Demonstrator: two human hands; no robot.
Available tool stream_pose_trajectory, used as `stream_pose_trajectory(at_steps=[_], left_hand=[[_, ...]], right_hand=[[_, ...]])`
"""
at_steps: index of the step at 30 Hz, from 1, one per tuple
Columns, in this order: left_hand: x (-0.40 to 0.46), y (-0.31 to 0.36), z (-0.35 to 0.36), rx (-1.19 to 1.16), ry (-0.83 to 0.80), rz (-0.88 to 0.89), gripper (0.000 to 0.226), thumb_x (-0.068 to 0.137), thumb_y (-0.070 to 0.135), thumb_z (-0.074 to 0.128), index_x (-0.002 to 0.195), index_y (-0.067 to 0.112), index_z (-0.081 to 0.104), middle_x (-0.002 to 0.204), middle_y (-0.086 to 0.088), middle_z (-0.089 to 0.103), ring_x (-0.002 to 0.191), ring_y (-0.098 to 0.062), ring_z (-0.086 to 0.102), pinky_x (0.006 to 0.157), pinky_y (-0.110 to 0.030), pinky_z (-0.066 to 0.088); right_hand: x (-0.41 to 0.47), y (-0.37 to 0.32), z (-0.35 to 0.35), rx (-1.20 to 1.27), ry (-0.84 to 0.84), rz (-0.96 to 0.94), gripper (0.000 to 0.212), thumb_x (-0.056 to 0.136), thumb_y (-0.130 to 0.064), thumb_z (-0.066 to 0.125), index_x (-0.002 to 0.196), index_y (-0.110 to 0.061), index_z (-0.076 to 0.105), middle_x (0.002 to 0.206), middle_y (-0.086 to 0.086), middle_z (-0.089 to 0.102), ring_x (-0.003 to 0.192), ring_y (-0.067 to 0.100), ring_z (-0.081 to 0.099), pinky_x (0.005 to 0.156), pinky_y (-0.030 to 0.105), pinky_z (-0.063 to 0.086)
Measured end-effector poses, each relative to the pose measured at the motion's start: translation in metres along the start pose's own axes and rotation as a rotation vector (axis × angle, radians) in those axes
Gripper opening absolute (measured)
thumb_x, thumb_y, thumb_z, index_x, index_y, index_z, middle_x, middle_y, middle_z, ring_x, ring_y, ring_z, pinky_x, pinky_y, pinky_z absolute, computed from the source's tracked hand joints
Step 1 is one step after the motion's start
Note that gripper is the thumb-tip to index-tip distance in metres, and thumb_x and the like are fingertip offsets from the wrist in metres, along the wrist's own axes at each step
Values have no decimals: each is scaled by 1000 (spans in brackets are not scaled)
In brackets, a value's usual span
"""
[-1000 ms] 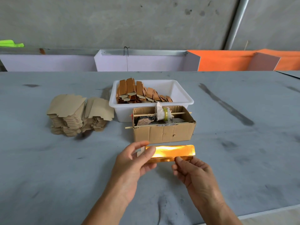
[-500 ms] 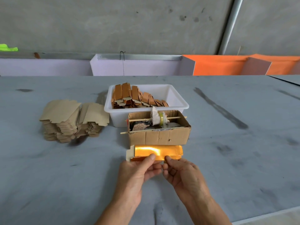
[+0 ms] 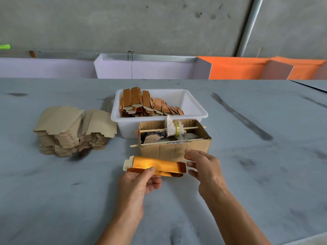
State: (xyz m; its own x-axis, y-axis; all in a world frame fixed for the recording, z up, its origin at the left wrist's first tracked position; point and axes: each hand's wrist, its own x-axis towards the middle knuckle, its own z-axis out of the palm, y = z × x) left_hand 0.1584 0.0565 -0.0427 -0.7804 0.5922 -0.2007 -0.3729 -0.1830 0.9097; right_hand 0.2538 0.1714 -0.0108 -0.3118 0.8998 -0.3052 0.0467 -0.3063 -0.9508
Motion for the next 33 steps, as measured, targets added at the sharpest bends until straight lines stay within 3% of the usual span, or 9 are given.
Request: stream_pose_trajectory(at_steps=[7,13,22,33], left_hand=[[1,-2,0,7,14,-5,10,86,-3,58,78,-6,63,56,-13,64,47,-16,62,46,-24,54],[1,-3,0,33,18,5,9,86,-2,59,79,-6,64,58,-15,65,48,-17,62,46,-24,53],[-1,-2,0,44,9,18,9,85,-3,60,79,-7,65,58,-15,65,48,-17,62,46,-24,53],[0,-4,-2,52,17,13,8,84,-1,62,83,-8,65,61,-16,66,50,-19,62,47,-25,53]], right_hand=[[8,2,7,53,-15,49,6,79,-15,70,80,-9,69,81,7,67,75,17,55,65,30,45],[13,0,9,80,0,42,15,81,-17,71,91,-6,68,83,6,65,71,14,55,62,29,44],[15,-3,12,76,15,28,14,82,-15,70,71,-10,66,71,5,58,69,15,51,64,30,44],[12,-2,12,65,-17,-6,14,85,-15,66,72,-9,65,73,5,59,72,16,50,64,29,43]])
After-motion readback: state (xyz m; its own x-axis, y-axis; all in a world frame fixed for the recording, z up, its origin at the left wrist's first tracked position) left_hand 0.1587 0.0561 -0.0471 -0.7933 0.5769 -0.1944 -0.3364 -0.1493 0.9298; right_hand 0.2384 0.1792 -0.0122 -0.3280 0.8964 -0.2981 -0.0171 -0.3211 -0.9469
